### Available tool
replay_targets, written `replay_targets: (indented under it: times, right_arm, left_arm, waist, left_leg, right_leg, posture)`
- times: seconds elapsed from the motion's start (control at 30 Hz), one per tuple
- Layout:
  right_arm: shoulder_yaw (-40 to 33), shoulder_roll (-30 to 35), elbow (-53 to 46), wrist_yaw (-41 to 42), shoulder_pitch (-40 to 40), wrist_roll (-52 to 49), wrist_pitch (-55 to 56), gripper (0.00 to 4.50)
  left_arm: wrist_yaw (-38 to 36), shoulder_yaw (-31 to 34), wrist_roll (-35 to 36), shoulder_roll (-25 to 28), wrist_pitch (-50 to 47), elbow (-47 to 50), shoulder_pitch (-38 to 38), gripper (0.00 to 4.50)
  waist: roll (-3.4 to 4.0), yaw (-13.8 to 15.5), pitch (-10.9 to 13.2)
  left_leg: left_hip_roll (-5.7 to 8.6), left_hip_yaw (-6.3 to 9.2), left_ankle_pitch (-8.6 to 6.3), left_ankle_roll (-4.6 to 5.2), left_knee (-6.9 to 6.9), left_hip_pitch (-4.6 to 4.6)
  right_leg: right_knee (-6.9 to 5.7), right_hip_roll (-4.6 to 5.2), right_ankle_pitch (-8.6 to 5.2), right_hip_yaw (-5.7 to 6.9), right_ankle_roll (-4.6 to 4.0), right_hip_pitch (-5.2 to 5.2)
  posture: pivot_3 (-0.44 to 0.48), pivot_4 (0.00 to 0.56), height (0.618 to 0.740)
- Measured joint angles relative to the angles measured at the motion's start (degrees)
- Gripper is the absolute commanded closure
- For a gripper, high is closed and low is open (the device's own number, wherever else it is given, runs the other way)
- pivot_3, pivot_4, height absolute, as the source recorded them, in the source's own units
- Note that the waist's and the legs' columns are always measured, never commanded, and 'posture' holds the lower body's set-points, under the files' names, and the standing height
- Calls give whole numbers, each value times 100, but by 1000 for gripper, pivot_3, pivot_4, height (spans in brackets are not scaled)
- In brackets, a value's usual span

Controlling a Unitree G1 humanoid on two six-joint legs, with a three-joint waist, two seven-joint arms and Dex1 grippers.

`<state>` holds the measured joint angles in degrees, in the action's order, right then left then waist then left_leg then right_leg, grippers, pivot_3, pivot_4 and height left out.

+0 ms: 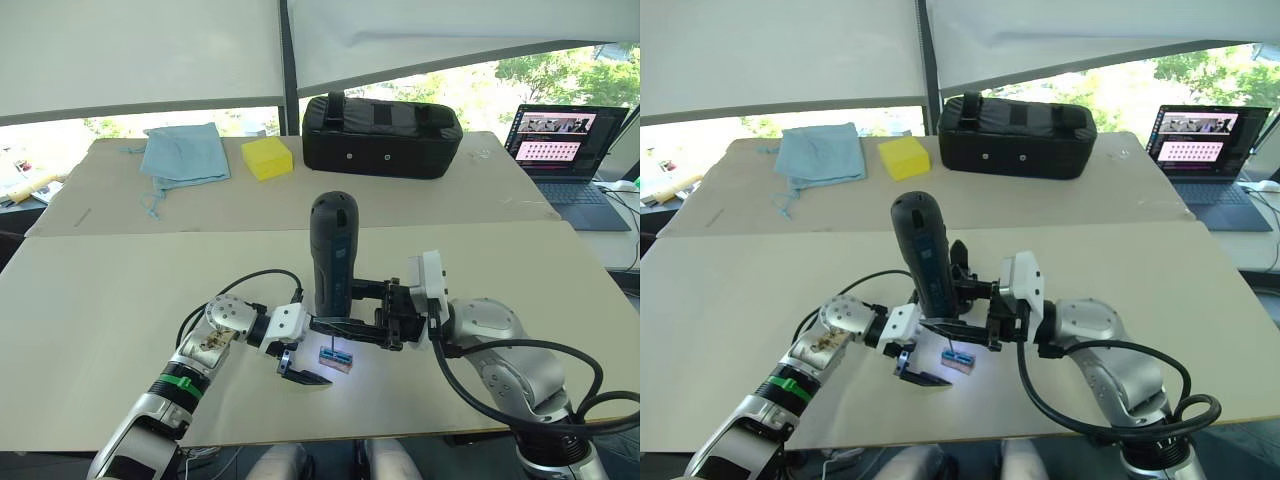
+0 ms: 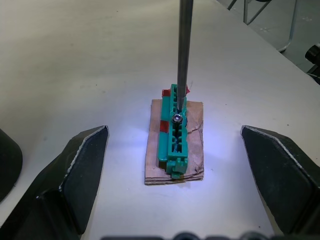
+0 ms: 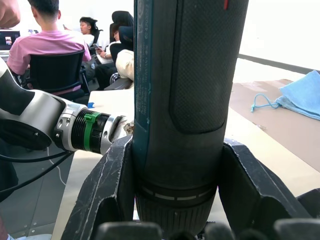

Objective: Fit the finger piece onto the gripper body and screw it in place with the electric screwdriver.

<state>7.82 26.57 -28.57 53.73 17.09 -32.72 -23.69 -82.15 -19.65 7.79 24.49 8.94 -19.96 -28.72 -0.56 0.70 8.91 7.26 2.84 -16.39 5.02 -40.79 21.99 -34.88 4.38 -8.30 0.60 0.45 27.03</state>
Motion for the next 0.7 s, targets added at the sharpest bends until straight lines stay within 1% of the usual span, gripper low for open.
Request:
replay_targets:
  times: [0.7]
  right_arm:
    - [41, 17, 187, 11, 0, 122, 0, 2582]
  left_arm:
    - [62, 0, 2, -55, 0, -85, -37, 0]
  waist:
    - [0, 1, 0]
  left_leg:
    - [0, 0, 0, 0, 0, 0]
  right_leg:
    - [0, 0, 0, 0, 0, 0]
  posture:
    - [0, 150, 740]
